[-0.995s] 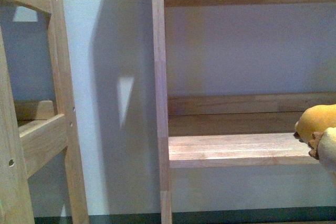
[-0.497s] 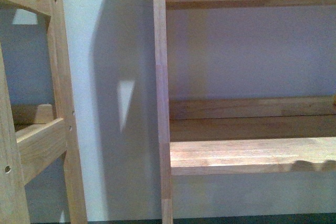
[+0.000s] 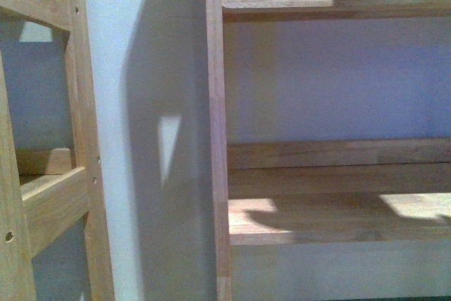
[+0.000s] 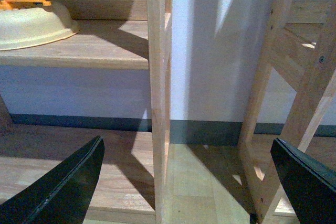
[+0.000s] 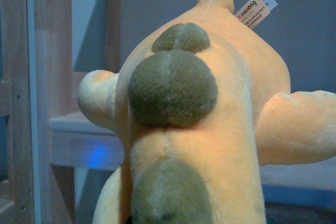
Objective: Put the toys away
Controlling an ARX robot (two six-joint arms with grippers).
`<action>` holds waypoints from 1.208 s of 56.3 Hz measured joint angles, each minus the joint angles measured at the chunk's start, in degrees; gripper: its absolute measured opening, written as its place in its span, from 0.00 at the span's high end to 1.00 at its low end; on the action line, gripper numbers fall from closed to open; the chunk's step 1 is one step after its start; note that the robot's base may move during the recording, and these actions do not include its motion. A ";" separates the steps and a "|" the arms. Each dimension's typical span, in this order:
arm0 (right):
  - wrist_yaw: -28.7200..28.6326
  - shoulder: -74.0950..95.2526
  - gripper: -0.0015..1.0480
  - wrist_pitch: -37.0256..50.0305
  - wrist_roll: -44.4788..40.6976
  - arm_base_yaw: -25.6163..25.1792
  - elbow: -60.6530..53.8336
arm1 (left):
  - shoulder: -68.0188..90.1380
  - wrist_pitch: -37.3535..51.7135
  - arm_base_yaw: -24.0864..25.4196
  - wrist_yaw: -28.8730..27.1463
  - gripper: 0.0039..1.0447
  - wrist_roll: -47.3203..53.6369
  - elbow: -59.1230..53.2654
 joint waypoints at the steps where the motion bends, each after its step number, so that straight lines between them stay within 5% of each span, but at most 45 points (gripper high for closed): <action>1: 0.00 1.75 0.93 -0.72 0.04 0.22 2.03 | 0.00 0.00 0.00 0.00 0.06 0.02 0.00; 37: -5.42 41.38 0.93 -16.96 8.41 3.34 50.14 | 0.00 0.00 0.00 0.02 0.06 0.02 0.00; 68: -10.16 53.16 0.93 -20.50 25.03 2.93 63.71 | 0.00 0.00 0.00 0.00 0.06 0.02 0.00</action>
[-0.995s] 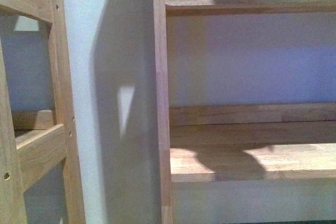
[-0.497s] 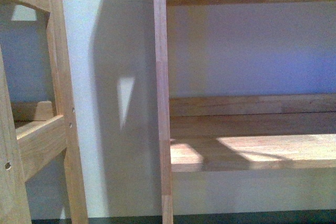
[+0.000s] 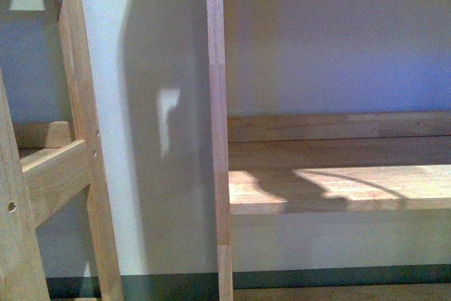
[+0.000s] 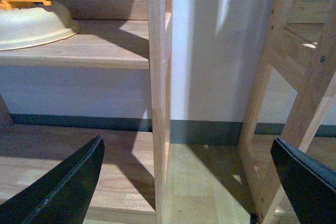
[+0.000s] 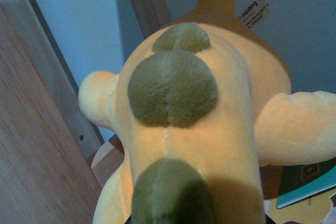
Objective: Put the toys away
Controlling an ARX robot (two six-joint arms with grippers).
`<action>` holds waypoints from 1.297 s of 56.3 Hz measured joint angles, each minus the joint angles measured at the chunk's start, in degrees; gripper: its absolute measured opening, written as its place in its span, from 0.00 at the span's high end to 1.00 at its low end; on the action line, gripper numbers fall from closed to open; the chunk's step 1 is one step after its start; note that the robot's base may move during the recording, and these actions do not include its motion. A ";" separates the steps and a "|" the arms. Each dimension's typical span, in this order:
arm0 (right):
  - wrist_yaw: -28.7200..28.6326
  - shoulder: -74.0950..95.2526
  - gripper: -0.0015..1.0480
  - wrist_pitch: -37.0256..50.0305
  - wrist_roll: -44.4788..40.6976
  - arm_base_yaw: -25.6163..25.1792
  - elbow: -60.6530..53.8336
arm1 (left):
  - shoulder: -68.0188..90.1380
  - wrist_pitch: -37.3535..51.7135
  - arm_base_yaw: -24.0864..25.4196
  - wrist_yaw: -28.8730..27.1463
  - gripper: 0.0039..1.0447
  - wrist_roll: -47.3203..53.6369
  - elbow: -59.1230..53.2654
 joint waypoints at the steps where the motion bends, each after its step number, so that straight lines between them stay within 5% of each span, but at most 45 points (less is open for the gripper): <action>1: -0.02 0.15 0.93 -0.11 0.35 0.02 0.11 | 0.00 0.00 0.00 0.00 0.06 0.00 0.00; 62: -3.80 11.13 0.93 -2.95 4.57 0.04 12.52 | 0.00 0.00 0.00 0.00 0.06 0.00 0.00; 73: -3.82 12.17 0.67 -3.67 4.50 0.07 14.29 | 0.00 0.00 0.00 0.02 0.06 0.00 0.00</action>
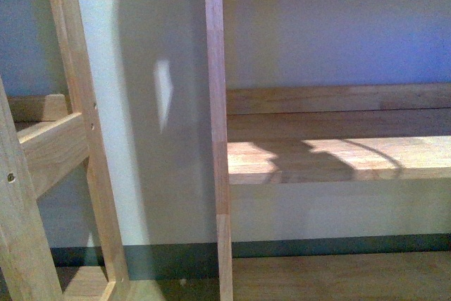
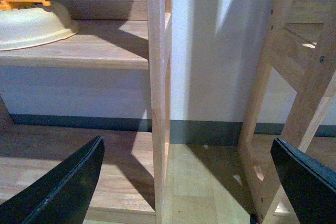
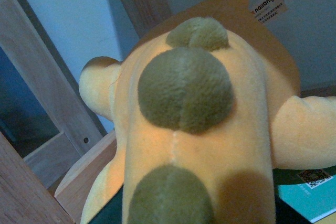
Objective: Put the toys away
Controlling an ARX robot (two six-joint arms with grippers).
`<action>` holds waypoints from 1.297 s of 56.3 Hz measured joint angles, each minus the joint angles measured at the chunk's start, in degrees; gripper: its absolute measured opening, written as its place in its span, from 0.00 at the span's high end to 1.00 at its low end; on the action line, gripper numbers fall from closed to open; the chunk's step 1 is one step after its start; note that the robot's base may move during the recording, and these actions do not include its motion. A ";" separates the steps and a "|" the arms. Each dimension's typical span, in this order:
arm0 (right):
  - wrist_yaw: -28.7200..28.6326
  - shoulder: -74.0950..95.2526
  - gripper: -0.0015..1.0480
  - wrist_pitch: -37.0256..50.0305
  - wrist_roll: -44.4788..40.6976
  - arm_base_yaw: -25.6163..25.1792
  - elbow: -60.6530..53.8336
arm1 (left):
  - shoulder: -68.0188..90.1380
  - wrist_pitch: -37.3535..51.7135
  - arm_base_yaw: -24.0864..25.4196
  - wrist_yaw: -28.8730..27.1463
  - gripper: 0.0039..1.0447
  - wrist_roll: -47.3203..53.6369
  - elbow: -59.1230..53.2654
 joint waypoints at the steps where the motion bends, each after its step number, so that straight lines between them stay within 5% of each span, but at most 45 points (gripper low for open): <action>1: 0.00 0.02 0.65 -0.02 -0.02 0.00 0.09 | 0.00 0.00 0.00 -0.02 0.06 0.00 0.00; 25: 0.24 -5.03 0.06 3.26 -1.53 -0.68 -6.86 | 0.00 0.00 0.00 0.00 0.06 0.00 0.00; 52: -0.17 -22.32 0.06 12.70 -2.75 -6.36 -27.02 | 0.00 0.00 0.00 -0.02 0.06 0.00 0.00; 73: 12.59 -40.46 0.06 19.54 -13.90 -8.66 -50.45 | 0.00 0.00 0.00 -0.02 0.06 0.00 0.00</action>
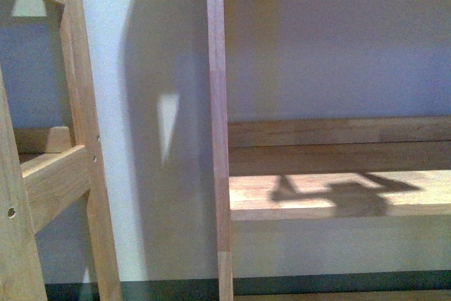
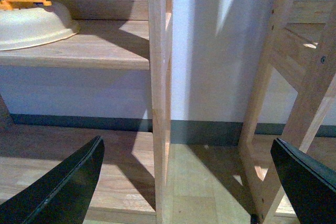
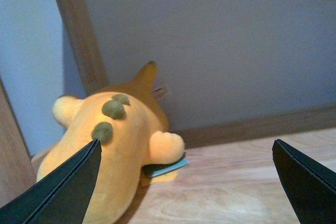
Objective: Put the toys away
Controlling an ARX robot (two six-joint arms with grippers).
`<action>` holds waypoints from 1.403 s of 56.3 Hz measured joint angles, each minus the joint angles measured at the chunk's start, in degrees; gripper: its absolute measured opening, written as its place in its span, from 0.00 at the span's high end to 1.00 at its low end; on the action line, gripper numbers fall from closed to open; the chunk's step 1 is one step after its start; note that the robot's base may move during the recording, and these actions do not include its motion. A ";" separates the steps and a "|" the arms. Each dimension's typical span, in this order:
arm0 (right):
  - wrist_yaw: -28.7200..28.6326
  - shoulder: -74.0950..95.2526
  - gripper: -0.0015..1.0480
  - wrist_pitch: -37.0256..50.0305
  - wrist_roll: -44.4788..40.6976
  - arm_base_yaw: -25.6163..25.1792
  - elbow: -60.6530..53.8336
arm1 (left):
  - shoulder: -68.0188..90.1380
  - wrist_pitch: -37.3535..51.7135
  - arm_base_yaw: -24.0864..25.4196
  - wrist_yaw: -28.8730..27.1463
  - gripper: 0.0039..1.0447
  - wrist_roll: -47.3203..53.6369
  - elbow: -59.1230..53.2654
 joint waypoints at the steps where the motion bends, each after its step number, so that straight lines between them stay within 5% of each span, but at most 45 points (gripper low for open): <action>1: 0.20 -0.76 0.06 0.31 -0.22 -0.04 -0.92 | 0.00 0.00 0.00 0.00 0.06 -0.02 0.00; 25: 2.80 -30.05 0.06 3.45 -3.56 0.07 -36.46 | 0.00 0.00 0.00 0.00 0.06 0.00 0.00; 45: 5.38 -57.70 0.08 -4.44 -8.28 2.60 -62.95 | 0.00 0.00 0.00 0.00 0.06 0.00 0.00; 54: -1.11 -62.75 0.30 -18.01 -11.39 -2.82 -68.39 | 0.00 0.00 0.00 -0.07 0.06 -0.02 0.00; 76: -1.49 -68.37 0.97 -15.74 -12.61 -3.30 -77.13 | 0.00 0.00 0.00 0.00 0.06 0.00 0.00; 79: -1.49 -69.11 0.97 -15.47 -12.72 -3.30 -78.05 | 0.00 0.00 0.00 0.02 0.06 -0.02 0.00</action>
